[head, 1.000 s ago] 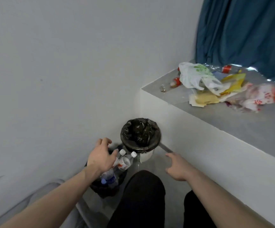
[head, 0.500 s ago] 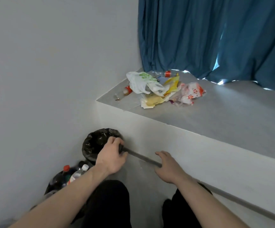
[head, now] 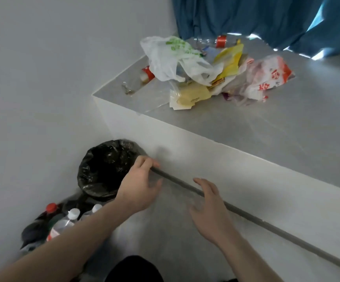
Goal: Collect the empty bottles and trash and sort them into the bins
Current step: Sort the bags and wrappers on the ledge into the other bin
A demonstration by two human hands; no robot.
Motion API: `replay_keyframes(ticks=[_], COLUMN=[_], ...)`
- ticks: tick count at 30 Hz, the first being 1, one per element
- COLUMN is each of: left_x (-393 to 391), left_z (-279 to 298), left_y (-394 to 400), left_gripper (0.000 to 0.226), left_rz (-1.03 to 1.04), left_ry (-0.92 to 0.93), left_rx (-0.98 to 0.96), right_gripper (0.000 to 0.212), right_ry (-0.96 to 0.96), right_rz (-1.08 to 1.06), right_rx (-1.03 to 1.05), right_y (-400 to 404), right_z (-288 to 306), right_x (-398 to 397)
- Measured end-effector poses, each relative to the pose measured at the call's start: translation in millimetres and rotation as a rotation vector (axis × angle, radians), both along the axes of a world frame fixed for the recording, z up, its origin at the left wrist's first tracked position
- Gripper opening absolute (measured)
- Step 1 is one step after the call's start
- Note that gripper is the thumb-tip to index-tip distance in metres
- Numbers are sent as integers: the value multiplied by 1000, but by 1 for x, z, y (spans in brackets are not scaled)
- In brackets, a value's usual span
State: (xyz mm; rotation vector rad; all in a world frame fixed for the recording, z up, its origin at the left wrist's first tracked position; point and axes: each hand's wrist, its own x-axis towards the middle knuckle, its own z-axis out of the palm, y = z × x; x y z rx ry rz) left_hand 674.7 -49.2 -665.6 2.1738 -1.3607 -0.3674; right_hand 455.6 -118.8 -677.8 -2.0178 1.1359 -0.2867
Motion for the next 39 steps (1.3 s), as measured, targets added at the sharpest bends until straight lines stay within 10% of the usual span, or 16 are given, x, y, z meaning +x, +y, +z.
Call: replay_keyframes(ticks=[9,25,39], left_x=[10,14,104], left_z=[50,325,270], left_y=[-35,-138,-337], left_gripper=[36,40,63], left_rz=[47,144,287], left_ry=[103,231,457], left_rx=[231,362,483], right_gripper=[75,72,62], right_ry=[121,271,237], right_rz=[68,-3,-188], right_rx=[106,163,174], right_y=[-18,-180,-389], right_z=[28,341,301], right_x=[7,-30,88])
